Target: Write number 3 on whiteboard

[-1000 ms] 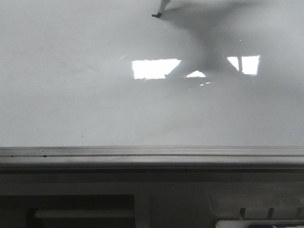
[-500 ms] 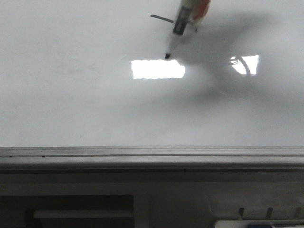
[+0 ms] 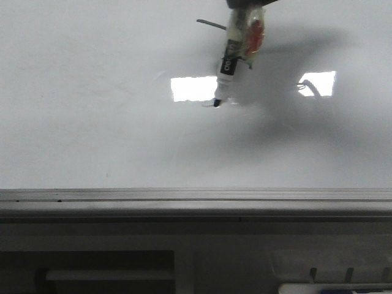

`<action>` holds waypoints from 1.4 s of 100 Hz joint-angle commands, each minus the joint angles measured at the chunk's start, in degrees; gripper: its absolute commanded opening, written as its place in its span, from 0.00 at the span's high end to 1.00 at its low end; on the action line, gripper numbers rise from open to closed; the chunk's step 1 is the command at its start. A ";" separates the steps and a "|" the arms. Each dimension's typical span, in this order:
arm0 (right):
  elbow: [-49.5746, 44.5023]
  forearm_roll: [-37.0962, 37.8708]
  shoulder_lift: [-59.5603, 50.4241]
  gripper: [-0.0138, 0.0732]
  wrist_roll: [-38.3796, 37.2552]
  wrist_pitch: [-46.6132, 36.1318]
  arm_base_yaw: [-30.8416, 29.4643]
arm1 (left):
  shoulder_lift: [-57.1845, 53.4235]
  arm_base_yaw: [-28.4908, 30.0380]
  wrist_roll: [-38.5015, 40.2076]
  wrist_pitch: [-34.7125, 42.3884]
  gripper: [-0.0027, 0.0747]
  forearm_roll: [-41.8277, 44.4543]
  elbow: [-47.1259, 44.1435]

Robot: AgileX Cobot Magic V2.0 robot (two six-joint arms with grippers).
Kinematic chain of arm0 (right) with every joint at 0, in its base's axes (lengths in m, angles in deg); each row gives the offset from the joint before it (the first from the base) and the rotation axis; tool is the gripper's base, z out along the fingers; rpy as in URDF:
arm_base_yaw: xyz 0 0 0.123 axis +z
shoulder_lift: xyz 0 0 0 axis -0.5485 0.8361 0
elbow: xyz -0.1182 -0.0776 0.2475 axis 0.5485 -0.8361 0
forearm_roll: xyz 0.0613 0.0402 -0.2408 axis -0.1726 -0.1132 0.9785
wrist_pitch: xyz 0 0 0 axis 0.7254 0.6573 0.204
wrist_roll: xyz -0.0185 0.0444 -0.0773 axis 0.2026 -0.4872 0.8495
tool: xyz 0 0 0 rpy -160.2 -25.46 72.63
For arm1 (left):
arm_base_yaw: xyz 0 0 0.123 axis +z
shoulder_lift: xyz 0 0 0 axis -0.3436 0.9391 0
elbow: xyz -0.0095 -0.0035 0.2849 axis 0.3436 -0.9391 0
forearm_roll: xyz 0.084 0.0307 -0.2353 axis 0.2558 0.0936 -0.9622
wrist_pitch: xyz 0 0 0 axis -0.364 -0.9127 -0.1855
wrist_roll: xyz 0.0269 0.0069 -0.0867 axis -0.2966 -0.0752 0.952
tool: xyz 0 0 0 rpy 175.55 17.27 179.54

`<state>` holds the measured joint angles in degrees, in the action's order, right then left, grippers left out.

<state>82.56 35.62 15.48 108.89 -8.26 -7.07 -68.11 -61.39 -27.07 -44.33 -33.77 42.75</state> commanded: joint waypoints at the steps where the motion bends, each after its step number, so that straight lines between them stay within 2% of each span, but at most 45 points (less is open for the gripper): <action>1: 0.83 4.62 -2.39 0.91 2.47 -7.54 -4.14 | 0.75 0.27 0.54 4.21 0.99 -0.21 1.35; 21: 0.38 5.93 -6.26 0.91 2.47 -1.23 -10.05 | 0.75 0.27 0.54 4.21 0.99 -0.31 1.35; 36: -3.10 5.70 -6.78 0.91 0.21 0.09 -9.99 | 0.75 0.27 0.54 4.21 0.99 -0.31 1.35; 53: -7.49 1.58 -5.71 0.91 -0.43 -2.43 -6.90 | 0.75 0.27 0.54 4.21 0.99 -0.31 1.35; 77: -7.77 -0.14 -2.08 0.91 -0.43 -8.83 2.95 | 0.75 0.27 0.54 4.21 0.99 -0.31 1.35; 89: -7.04 -0.36 -1.66 0.91 -0.43 -8.67 3.67 | 0.75 0.27 0.54 4.21 0.99 -0.31 1.35; 101: -2.73 -0.36 -5.20 0.91 -0.43 -3.11 3.67 | 0.75 0.27 0.54 4.10 0.99 -0.41 1.35; 122: 13.02 -2.57 -13.26 0.91 -0.43 9.54 3.67 | 0.75 0.27 0.54 4.23 0.99 -1.63 1.35; 140: 21.85 -2.66 -14.90 0.91 -0.13 15.43 3.67 | 2.41 0.27 -1.26 7.39 0.98 -9.17 1.35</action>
<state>99.79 34.95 1.39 107.67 6.05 -3.21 -67.96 -61.39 -27.09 -42.92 -38.56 42.75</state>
